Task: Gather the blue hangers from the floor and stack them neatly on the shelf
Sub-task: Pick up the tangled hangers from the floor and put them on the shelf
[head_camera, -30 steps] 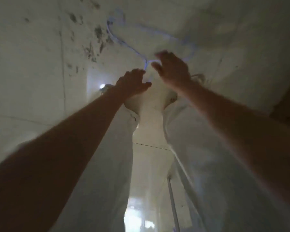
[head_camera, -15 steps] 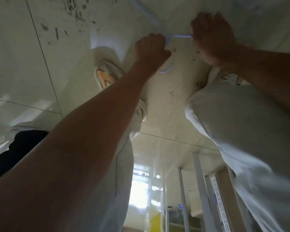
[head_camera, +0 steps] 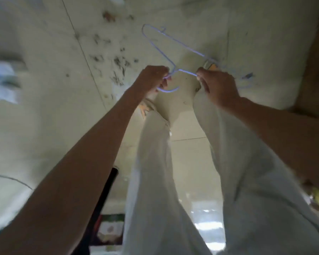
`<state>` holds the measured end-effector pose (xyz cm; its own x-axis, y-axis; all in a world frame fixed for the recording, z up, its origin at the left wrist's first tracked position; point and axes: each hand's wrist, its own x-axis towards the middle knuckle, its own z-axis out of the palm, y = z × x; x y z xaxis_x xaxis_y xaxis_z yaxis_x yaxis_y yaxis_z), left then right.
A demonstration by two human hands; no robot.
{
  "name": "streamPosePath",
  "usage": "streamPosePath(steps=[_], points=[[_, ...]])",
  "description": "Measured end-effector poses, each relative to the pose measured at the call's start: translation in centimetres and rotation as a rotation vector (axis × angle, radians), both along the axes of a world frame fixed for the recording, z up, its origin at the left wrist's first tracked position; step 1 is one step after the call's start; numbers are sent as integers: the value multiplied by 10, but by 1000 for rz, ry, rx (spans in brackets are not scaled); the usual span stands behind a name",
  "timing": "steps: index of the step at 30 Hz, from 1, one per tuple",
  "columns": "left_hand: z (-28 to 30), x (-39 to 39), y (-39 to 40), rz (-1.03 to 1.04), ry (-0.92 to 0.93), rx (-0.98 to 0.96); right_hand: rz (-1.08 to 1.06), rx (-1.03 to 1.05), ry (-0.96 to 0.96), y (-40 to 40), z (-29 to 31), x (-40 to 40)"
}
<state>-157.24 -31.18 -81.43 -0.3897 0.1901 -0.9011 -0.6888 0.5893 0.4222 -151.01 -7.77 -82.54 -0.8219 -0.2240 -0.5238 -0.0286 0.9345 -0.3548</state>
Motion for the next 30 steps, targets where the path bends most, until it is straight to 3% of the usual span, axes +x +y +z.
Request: streamPosePath(steps=[4,9,13,22,27,30], points=[[121,-25,11,160,-37,51,-420,-67,151,8,131,5],[246,-42,54,110,-34,52,-901,-334,376,47,298,-9],[324,-41,137,156,76,223,-1182,-598,496,84,393,2],[454,-35,340,85,189,548,-1792,-1014,643,191,461,28],[491,-29,428,-287,294,555,-2030,-1129,898,286,491,34],[507,-30,484,-561,300,662,-2172,-1047,1052,341,496,38]])
